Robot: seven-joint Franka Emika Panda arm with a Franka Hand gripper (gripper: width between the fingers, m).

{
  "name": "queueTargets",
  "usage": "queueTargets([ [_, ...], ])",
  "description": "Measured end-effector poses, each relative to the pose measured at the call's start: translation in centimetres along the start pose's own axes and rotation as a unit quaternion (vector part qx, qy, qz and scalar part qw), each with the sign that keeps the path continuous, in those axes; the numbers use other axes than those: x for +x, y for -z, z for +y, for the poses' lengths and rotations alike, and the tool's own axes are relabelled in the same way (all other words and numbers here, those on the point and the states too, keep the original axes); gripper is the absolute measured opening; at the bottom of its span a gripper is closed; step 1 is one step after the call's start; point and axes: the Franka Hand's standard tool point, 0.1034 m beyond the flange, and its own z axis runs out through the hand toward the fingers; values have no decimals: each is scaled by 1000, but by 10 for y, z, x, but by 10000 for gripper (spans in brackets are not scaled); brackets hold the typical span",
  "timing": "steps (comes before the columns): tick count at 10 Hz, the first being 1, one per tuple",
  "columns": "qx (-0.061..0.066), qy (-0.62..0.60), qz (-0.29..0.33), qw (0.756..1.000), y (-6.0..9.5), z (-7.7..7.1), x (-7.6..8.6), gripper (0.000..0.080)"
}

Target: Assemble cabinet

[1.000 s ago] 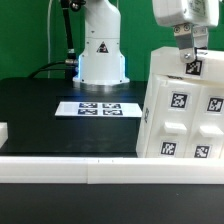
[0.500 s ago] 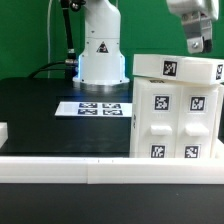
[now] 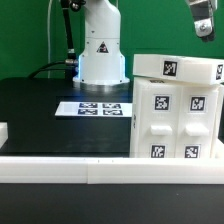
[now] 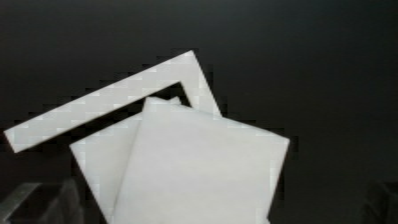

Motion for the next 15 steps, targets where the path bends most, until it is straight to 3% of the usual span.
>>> queueTargets([
  [2, -6, 163, 10, 987, 2, -8, -2, 797],
  [4, -21, 335, 11, 942, 4, -13, -3, 797],
  [7, -25, 445, 9, 895, 3, -15, -2, 797],
  [9, -30, 554, 16, 832, 3, -15, -1, 797],
  [11, -42, 694, 50, 717, 2, -16, -5, 797],
  [12, -52, 766, 45, 639, 4, -16, -3, 797],
  [13, -62, 814, 32, 577, 7, -15, -3, 797],
  [14, -72, 864, 27, 498, 8, -15, -5, 797],
  [15, -85, 910, 24, 405, 6, -13, -6, 797],
])
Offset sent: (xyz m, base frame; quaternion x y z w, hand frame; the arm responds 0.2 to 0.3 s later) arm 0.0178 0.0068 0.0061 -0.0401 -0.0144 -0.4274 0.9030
